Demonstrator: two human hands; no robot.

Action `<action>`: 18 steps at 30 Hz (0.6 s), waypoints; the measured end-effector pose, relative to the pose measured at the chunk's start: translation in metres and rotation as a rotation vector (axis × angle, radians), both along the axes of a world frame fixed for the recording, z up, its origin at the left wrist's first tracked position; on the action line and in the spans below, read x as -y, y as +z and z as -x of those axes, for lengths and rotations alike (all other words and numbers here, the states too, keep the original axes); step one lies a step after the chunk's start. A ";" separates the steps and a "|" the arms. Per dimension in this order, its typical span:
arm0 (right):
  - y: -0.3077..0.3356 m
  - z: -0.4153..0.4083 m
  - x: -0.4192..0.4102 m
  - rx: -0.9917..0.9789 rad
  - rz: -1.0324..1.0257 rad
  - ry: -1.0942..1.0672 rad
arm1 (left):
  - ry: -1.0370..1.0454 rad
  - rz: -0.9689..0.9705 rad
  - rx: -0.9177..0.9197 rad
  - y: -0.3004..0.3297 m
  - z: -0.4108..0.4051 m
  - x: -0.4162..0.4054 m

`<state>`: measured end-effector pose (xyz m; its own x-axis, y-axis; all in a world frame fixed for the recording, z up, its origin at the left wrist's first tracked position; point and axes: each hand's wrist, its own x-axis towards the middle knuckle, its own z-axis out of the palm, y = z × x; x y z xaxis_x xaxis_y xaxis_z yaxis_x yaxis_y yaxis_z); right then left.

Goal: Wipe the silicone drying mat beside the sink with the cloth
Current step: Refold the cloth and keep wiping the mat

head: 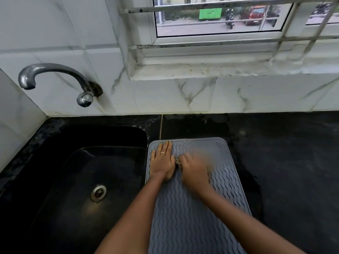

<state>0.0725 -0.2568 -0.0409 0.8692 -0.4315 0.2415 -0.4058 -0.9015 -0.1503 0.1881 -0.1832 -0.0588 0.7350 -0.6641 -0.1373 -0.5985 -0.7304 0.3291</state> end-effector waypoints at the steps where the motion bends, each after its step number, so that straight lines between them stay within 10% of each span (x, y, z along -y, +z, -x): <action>1: -0.001 0.014 -0.008 0.006 -0.006 0.015 | -0.005 -0.005 -0.010 0.000 0.000 0.000; 9: 0.010 0.012 0.004 0.068 -0.225 0.030 | -0.025 -0.014 -0.026 0.002 0.000 -0.001; 18: 0.007 -0.067 0.030 -0.067 -0.027 -0.035 | -0.007 -0.038 -0.044 0.000 -0.004 0.001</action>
<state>0.1399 -0.2870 -0.0337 0.8675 -0.4672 0.1705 -0.4467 -0.8827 -0.1460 0.1918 -0.1846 -0.0589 0.7230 -0.6628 -0.1947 -0.5891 -0.7388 0.3274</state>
